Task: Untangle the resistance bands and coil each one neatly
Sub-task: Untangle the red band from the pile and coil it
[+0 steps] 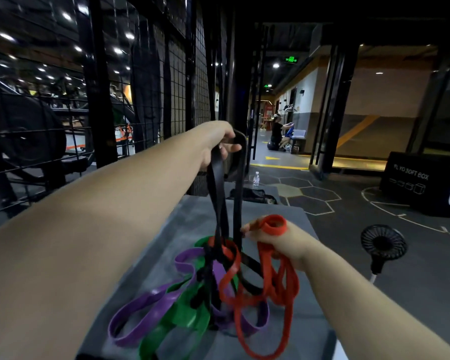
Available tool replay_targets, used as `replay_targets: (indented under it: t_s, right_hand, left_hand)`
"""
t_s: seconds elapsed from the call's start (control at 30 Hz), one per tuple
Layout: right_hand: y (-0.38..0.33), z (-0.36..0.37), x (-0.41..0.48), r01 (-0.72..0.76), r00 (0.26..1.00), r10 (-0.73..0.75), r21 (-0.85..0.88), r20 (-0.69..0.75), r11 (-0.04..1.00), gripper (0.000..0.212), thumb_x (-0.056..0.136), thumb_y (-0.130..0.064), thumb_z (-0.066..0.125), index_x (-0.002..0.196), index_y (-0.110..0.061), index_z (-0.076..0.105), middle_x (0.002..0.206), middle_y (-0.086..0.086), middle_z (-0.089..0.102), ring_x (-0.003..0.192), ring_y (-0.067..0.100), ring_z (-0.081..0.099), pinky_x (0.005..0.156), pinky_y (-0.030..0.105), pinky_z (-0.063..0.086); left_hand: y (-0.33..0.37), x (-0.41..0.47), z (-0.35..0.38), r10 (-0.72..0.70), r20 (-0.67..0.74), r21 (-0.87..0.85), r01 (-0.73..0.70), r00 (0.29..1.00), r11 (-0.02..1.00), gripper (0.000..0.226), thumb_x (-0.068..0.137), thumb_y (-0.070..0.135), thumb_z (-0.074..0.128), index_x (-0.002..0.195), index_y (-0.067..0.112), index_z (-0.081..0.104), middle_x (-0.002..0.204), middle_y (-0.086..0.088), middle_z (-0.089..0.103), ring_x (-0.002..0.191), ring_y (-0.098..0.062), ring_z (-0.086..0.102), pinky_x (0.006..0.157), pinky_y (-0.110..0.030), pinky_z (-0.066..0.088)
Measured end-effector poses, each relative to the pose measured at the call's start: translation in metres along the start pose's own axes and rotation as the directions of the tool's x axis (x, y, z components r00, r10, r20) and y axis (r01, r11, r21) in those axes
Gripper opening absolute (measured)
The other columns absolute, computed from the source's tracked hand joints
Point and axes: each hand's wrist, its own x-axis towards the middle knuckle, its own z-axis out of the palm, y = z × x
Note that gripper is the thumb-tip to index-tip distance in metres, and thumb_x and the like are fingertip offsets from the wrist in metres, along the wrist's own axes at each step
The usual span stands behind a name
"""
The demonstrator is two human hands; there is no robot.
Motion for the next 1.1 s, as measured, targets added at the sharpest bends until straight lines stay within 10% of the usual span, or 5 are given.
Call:
replay_targets:
  t_s: [0.2,0.37,0.77,0.97,1.1]
  right_hand:
    - [0.008,0.024,0.017,-0.033,0.999,0.040,-0.352,0.012,0.935,0.038,0.092,-0.036,0.062,0.112,-0.004,0.067,0.092,0.009,0.069,0.080,0.016,0.064,0.077,0.028,0.052]
    - [0.014,0.039,0.016,-0.155,0.981,0.151,0.031,0.120,0.987,0.019,0.097,-0.033,0.057,0.111,-0.022,0.063,0.042,-0.022,0.052,0.034,-0.008,0.045,0.039,0.008,0.031]
    - [0.010,0.037,0.018,-0.215,0.976,0.196,0.281,0.096,0.935,0.003,0.083,-0.002,0.069,0.081,-0.001,0.070,0.074,0.014,0.069,0.060,0.023,0.066,0.067,0.033,0.057]
    - [-0.002,0.009,0.015,-0.144,0.987,0.163,0.444,-0.004,0.884,0.010,0.087,-0.001,0.063,0.078,-0.004,0.067,0.070,0.015,0.067,0.054,0.024,0.064,0.055,0.033,0.058]
    - [-0.009,-0.010,0.014,-0.023,0.994,0.074,0.488,-0.086,0.873,0.008,0.090,-0.005,0.060,0.087,-0.006,0.067,0.078,0.010,0.069,0.058,0.017,0.064,0.053,0.028,0.054]
  left_hand:
    - [-0.002,0.000,0.019,-0.024,0.043,0.000,0.024,0.999,1.000,0.011,0.090,0.002,0.045,0.081,0.007,0.047,0.062,-0.007,0.059,0.057,-0.007,0.055,0.044,-0.011,0.032]
    - [0.000,-0.002,0.028,0.008,0.018,-0.045,-0.008,1.000,0.999,0.012,0.088,-0.001,0.046,0.080,0.007,0.049,0.064,-0.008,0.058,0.064,-0.010,0.047,0.051,-0.014,0.035]
    - [-0.014,0.005,0.007,-0.038,0.111,0.251,0.009,0.993,0.968,0.021,0.093,0.002,0.045,0.074,0.009,0.052,0.069,-0.004,0.051,0.059,-0.013,0.047,0.059,-0.024,0.041]
    - [-0.030,0.023,-0.025,0.026,0.041,0.602,-0.045,0.999,0.797,0.017,0.088,0.003,0.061,0.104,0.001,0.067,0.103,-0.013,0.066,0.095,-0.024,0.057,0.083,-0.035,0.047]
    - [-0.041,0.028,-0.039,0.059,0.013,0.902,-0.037,0.998,0.430,0.022,0.089,0.016,0.061,0.100,-0.001,0.068,0.097,-0.014,0.066,0.088,-0.029,0.063,0.067,-0.033,0.048]
